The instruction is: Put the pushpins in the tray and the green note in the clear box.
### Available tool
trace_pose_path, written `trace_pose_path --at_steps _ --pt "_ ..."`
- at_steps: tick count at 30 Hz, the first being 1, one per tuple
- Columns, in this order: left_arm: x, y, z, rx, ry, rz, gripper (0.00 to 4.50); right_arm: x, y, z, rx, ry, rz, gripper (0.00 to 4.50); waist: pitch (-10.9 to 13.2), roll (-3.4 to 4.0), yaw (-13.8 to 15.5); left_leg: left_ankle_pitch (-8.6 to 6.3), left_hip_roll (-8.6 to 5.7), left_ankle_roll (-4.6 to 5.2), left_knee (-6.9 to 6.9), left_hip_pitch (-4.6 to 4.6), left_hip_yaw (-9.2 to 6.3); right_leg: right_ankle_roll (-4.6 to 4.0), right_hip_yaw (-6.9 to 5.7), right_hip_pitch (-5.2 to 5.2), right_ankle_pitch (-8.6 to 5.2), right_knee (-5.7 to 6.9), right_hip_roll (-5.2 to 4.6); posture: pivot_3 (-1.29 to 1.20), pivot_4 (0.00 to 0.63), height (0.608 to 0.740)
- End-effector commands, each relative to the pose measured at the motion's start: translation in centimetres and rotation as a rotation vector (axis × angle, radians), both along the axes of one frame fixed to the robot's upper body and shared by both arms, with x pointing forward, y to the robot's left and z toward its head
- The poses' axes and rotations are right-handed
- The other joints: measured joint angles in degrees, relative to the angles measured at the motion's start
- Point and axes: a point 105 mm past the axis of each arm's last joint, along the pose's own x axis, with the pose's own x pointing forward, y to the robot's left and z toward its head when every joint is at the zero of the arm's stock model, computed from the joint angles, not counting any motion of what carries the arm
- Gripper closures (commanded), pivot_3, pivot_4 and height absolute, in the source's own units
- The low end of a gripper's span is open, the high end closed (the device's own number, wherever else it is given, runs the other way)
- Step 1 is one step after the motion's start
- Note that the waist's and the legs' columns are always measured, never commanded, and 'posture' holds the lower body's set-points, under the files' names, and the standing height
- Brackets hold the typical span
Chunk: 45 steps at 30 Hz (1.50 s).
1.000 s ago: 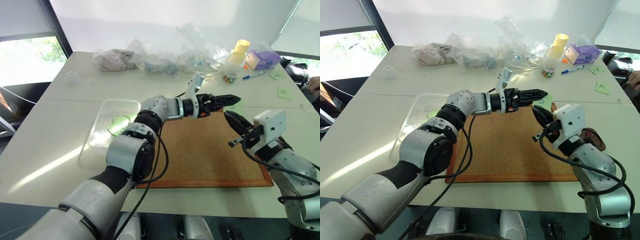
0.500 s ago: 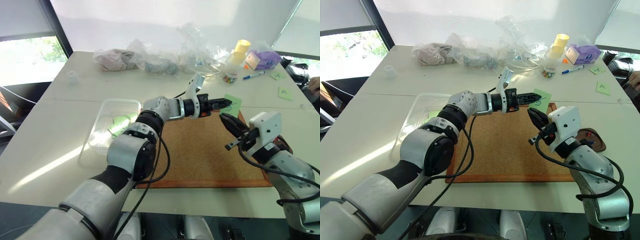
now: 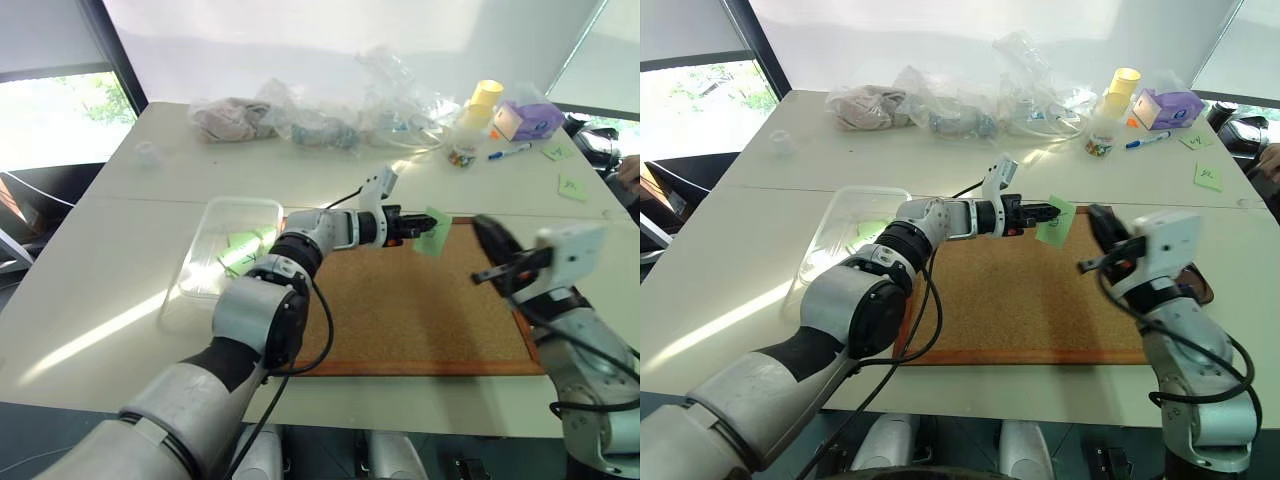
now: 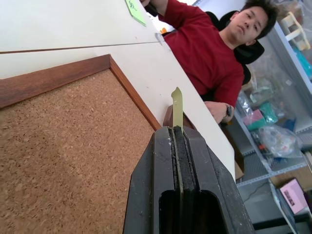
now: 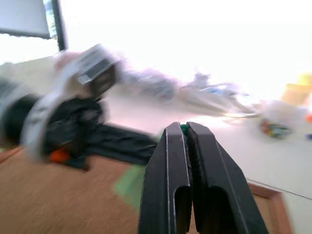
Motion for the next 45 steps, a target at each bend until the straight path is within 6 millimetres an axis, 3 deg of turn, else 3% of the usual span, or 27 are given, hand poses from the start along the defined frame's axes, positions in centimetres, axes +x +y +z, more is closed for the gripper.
trace_pose_path --at_steps 1,7,13,19,22,29,41,45 --pt "-0.9 0.2 1.1 0.001 -0.13 -0.098 4.45 -0.4 -6.4 -2.8 0.091 0.125 -0.246 4.5 0.0 0.02 0.0 0.0 0.0 0.0 0.0 0.0 0.03 0.0 0.0 0.01 0.0 -0.01 0.0 0.0 0.15 0.737" --pt "-3.5 1.5 1.3 -0.005 -0.259 -0.181 4.45 -0.4 -10.9 -5.9 0.101 0.276 -0.359 4.5 0.0 0.22 -0.7 0.01 0.03 -0.02 -0.05 0.04 0.0 0.01 0.03 -0.06 0.0 0.1 0.01 0.0 0.15 0.737" --pt "-5.8 2.5 1.9 -0.019 -0.294 -0.197 4.45 -0.5 -12.2 -7.2 0.113 0.349 -0.363 4.5 -0.1 0.26 -1.4 0.02 0.03 -0.03 -0.05 0.06 -0.05 0.16 0.05 -0.05 0.09 0.13 0.02 0.0 0.15 0.737" --pt "-6.5 2.4 1.8 -0.026 -0.277 -0.18 4.45 -0.5 -12.6 -8.5 0.132 0.392 -0.338 4.5 -0.1 0.25 -1.3 0.02 0.02 -0.03 -0.03 0.07 -0.05 0.17 0.05 -0.01 0.09 0.11 0.01 0.0 0.15 0.737" --pt "-6.4 2.3 1.7 -0.02 -0.276 -0.175 4.5 -0.2 -12.9 -8.6 0.127 0.391 -0.339 3.52 -0.1 0.25 -1.3 0.02 0.01 -0.03 -0.03 0.08 -0.05 0.18 0.05 0.0 0.1 0.1 0.01 0.0 0.15 0.737" --pt "-6.4 2.5 1.8 -0.019 -0.279 -0.178 4.5 0.0 -13.2 -7.9 0.119 0.355 -0.34 0.03 -0.1 0.27 -1.4 0.02 0.01 -0.03 -0.03 0.09 -0.05 0.18 0.05 0.0 0.1 0.11 0.02 0.0 0.15 0.737" --pt "-6.2 3.0 2.3 -0.031 -0.292 -0.176 4.5 -0.7 -13.0 -6.9 0.133 0.3 -0.354 0.03 -0.1 0.26 -1.3 0.03 0.01 -0.04 -0.03 0.09 -0.05 0.18 0.05 0.01 0.1 0.11 0.02 0.0 0.15 0.737" --pt "-5.4 3.6 3.4 -0.048 -0.341 -0.14 4.5 -0.8 -12.6 -5.4 0.138 0.24 -0.322 0.03 -0.1 0.26 -1.3 0.03 0.01 -0.04 -0.03 0.08 -0.05 0.18 0.05 0.01 0.1 0.1 0.02 0.0 0.15 0.737"
